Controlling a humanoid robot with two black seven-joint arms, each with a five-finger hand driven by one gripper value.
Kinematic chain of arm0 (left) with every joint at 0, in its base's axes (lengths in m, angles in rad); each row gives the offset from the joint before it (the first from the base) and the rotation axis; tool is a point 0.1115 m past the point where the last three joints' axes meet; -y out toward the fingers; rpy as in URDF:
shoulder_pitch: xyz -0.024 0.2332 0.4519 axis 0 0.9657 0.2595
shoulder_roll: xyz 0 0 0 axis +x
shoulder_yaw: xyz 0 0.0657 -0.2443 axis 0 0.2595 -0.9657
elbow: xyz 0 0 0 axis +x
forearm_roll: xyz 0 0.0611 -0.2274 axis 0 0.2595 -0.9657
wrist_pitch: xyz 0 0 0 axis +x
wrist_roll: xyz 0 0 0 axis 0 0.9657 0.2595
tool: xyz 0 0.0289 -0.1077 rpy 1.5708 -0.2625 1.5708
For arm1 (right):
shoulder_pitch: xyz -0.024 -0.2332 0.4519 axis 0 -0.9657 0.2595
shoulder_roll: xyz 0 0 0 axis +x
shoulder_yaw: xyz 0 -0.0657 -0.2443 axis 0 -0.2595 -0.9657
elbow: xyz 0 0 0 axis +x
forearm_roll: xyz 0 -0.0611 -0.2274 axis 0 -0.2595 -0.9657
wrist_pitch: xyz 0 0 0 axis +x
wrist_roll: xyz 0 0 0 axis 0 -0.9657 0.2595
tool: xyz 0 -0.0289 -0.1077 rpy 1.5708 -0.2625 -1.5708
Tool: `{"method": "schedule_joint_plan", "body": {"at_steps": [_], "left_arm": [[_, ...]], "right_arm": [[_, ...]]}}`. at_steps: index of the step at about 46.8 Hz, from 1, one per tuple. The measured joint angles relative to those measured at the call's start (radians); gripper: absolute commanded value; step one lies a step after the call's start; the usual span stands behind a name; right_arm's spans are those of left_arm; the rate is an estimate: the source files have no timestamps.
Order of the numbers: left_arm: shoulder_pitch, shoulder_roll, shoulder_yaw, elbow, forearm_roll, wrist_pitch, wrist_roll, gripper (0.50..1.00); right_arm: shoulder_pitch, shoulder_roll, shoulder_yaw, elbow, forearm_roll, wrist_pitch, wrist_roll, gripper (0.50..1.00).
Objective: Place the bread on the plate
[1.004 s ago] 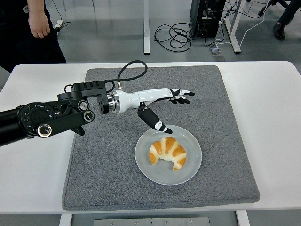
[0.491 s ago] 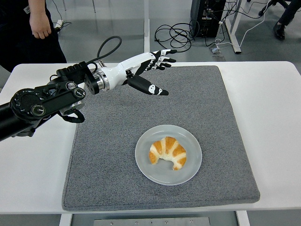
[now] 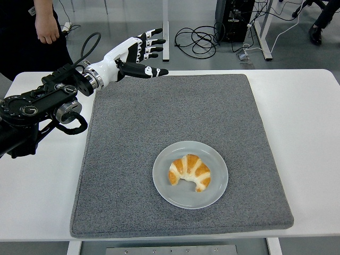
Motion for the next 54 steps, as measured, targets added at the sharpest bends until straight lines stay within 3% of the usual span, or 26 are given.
{"method": "schedule_joint_plan", "body": {"at_steps": [8,19,34,42,54], "left_arm": [[0.037,0.004,-0.005,0.003,-0.135,-0.017,0.0,0.955],[0.124,0.005,-0.153,0.003,-0.213,-0.114,0.003,0.961],[0.228,0.005,-0.264,0.002,-0.215,-0.126,0.007,0.965],[0.262,0.004,-0.288,0.004,-0.255,-0.169,0.008,0.965],[0.292,0.004,-0.289,0.005,-0.268,-0.173,0.007,0.966]], "right_arm": [[0.0,0.0,0.0,0.0,0.0,0.0,0.0,1.0],[0.0,0.0,0.001,0.0,0.0,0.0,0.0,1.0],[0.0,0.0,0.0,0.0,0.0,0.0,0.0,1.0],[0.0,0.0,0.0,0.0,0.0,0.0,0.0,1.0],[0.0,0.0,0.001,0.001,0.0,0.0,0.0,1.0]]}}
